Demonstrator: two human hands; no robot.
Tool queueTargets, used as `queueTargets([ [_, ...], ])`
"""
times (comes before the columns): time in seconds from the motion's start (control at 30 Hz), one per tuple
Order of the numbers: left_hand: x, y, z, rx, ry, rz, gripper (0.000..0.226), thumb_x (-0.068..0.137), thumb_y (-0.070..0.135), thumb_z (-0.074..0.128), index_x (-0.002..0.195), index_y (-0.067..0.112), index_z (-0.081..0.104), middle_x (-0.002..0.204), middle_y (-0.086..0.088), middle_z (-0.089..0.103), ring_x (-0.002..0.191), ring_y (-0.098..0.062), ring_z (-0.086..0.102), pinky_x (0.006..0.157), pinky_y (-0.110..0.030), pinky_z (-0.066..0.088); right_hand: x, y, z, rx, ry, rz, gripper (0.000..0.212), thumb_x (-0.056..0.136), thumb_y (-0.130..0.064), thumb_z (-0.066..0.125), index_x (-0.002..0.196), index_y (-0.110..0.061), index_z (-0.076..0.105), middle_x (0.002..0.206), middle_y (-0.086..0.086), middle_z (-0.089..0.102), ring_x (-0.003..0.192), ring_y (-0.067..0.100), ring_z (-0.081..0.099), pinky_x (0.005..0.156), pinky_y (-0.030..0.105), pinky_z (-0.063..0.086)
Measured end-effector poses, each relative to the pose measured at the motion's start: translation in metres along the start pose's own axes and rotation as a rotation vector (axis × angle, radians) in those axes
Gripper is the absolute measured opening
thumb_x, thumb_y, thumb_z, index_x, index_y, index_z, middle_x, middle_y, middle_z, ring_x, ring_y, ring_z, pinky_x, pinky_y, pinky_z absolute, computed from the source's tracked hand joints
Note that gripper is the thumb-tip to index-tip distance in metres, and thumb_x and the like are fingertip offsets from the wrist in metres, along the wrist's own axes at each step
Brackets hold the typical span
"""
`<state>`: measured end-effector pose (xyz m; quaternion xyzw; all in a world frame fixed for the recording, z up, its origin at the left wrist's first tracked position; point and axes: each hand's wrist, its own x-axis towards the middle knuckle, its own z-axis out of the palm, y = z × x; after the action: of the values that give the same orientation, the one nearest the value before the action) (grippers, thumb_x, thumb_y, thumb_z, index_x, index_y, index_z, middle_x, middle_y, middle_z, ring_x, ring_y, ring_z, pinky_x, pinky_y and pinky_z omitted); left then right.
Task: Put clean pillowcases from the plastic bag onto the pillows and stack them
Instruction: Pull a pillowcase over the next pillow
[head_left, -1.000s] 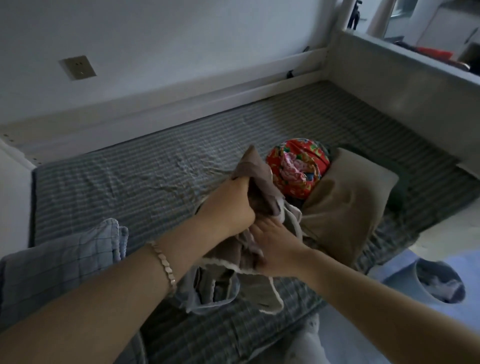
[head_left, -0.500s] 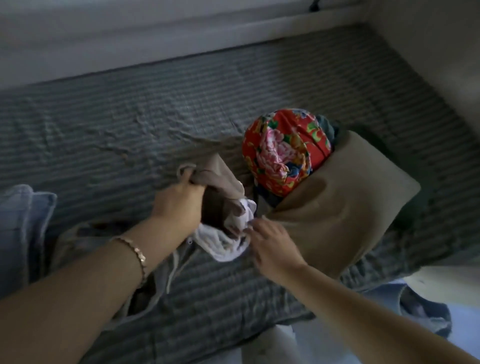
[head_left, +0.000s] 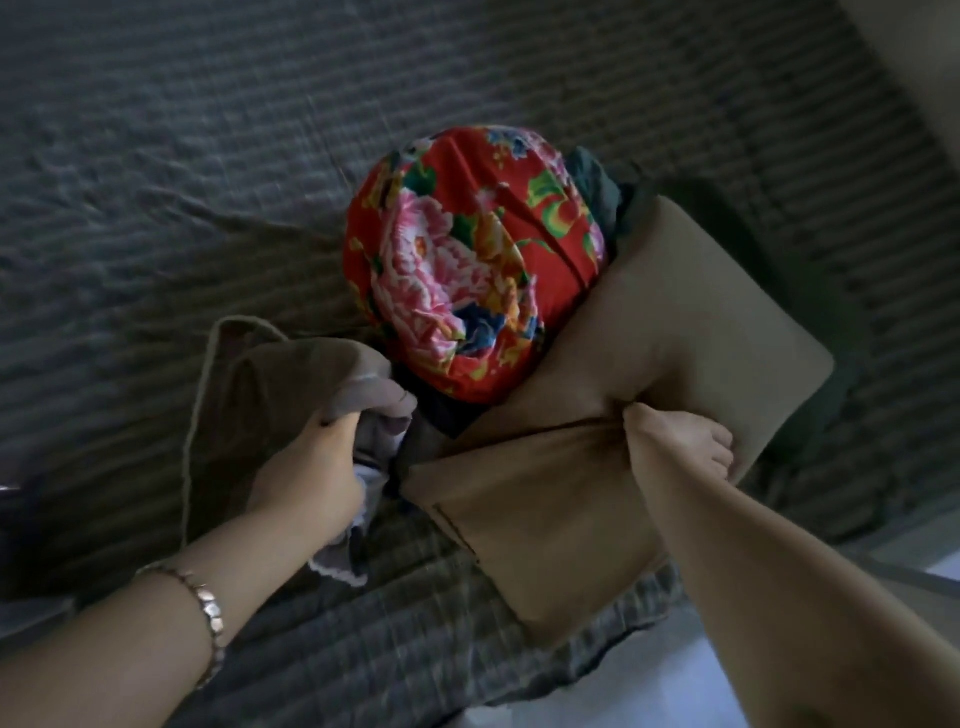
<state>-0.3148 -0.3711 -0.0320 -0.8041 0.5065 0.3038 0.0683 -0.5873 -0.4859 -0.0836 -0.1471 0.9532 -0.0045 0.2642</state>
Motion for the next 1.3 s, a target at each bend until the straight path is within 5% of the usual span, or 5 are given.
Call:
queueTargets([
  [0.23,0.001,0.01,-0.034,-0.087,-0.011,-0.073,0.048,0.086,0.001,0.045,0.13,0.015,0.038,0.122,-0.015,0.053,0.102,-0.033,0.054,0.068,-0.03,0.036,0.011,0.031,-0.034,-0.017,0.059,-0.357,0.032,0.084,-0.011,0.05,0.116,-0.011,0.049,0.115,0.016,0.057,0.104,0.036,0.055,0.092,0.046,0.047],
  [0.67,-0.033,-0.037,-0.07,-0.497,0.044,-0.335,0.034,0.088,-0.003,0.046,0.119,0.003,0.058,0.118,-0.022,0.058,0.107,-0.037,0.053,0.088,-0.038,0.043,-0.111,0.072,-0.127,-0.395,-0.732,-1.545,0.033,0.068,0.01,0.052,0.093,0.0,0.07,0.098,-0.001,0.068,0.099,0.015,0.051,0.069,0.003,0.04],
  [0.9,-0.045,-0.038,-0.012,-1.339,-0.193,-0.729,0.042,0.087,0.032,0.062,0.122,0.01,0.055,0.126,-0.007,0.057,0.113,-0.026,0.053,0.1,-0.037,0.039,-0.109,0.075,-0.017,-0.67,-0.732,-1.244,0.038,0.083,0.003,0.043,0.111,-0.019,0.058,0.106,-0.001,0.055,0.103,0.02,0.053,0.078,0.022,0.043],
  [1.17,-0.014,-0.097,0.091,-1.22,-0.311,-0.814,0.116,0.036,0.061,0.084,0.134,0.012,0.046,0.131,-0.009,0.055,0.11,-0.037,0.056,0.094,-0.05,0.047,-0.093,0.067,0.032,-0.316,-0.407,-0.652,0.114,0.067,-0.006,0.077,0.149,-0.012,-0.002,0.154,0.013,0.001,0.141,0.032,0.009,0.114,0.04,0.019],
  [1.3,-0.013,-0.08,0.063,-1.361,-0.262,-0.804,0.084,0.056,0.033,0.088,0.125,0.001,0.052,0.116,-0.011,0.061,0.095,-0.033,0.06,0.078,-0.045,0.054,-0.107,0.058,0.041,-0.545,-0.588,-0.824,0.098,0.068,-0.016,0.074,0.146,-0.011,0.014,0.141,0.013,0.038,0.127,0.029,0.04,0.096,0.033,0.039],
])
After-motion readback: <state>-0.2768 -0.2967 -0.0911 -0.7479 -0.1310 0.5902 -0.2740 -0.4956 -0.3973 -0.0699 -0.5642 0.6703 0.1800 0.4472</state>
